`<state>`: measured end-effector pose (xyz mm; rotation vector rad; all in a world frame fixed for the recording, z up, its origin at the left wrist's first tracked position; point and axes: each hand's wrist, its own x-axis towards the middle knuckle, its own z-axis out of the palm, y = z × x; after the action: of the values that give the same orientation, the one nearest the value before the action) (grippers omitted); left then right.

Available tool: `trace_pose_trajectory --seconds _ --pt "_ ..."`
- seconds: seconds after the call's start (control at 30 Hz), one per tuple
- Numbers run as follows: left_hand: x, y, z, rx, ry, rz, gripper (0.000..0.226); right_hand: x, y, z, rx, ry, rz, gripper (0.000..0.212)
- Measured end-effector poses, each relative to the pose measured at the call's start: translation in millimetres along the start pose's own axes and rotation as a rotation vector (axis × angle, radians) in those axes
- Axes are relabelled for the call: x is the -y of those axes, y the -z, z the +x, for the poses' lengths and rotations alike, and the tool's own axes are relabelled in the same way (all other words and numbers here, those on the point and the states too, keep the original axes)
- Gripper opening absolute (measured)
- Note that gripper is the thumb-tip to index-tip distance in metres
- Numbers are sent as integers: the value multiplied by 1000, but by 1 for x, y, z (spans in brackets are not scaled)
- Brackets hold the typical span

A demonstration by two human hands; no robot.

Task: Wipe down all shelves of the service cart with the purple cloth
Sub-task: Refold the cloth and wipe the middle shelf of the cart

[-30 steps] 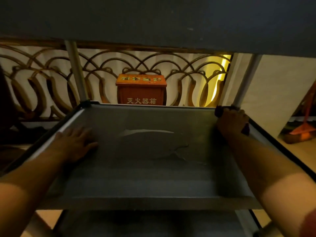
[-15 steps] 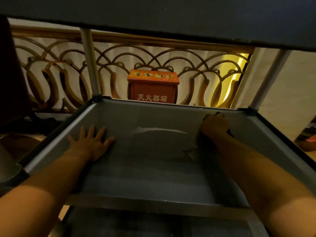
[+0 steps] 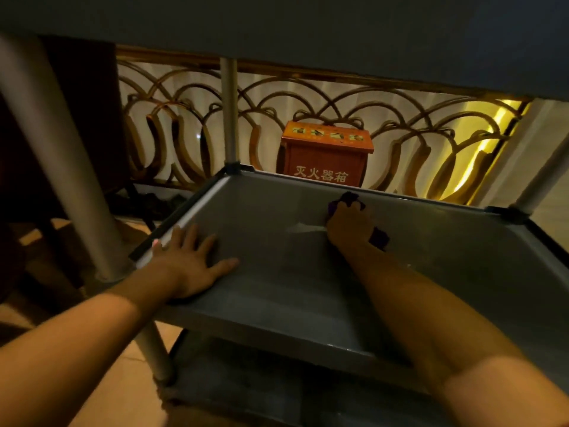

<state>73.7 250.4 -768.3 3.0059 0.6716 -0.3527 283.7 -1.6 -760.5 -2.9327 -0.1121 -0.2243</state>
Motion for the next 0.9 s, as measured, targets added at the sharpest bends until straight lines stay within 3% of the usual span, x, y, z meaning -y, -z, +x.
trace_pose_trajectory --seconds 0.1,0.2,0.37,0.53,0.63,0.73,0.9 --pt "0 -14 -7 33 14 -51 124 46 -4 -18 36 50 22 34" --pt "6 -13 0 54 -9 -67 121 77 -11 -41 44 223 51 41" --pt "25 -13 -10 20 -46 -113 119 53 7 -38 223 347 251 65" --pt "14 -13 -19 63 -39 -73 130 71 4 -41 147 226 236 41" --pt "4 -8 -17 72 30 -44 116 77 -2 -53 146 368 275 35" --pt "-5 -9 -20 54 84 -19 102 65 7 -60 265 471 359 41" --pt "-9 -4 -28 75 99 -25 101 43 25 -82 473 534 493 44"
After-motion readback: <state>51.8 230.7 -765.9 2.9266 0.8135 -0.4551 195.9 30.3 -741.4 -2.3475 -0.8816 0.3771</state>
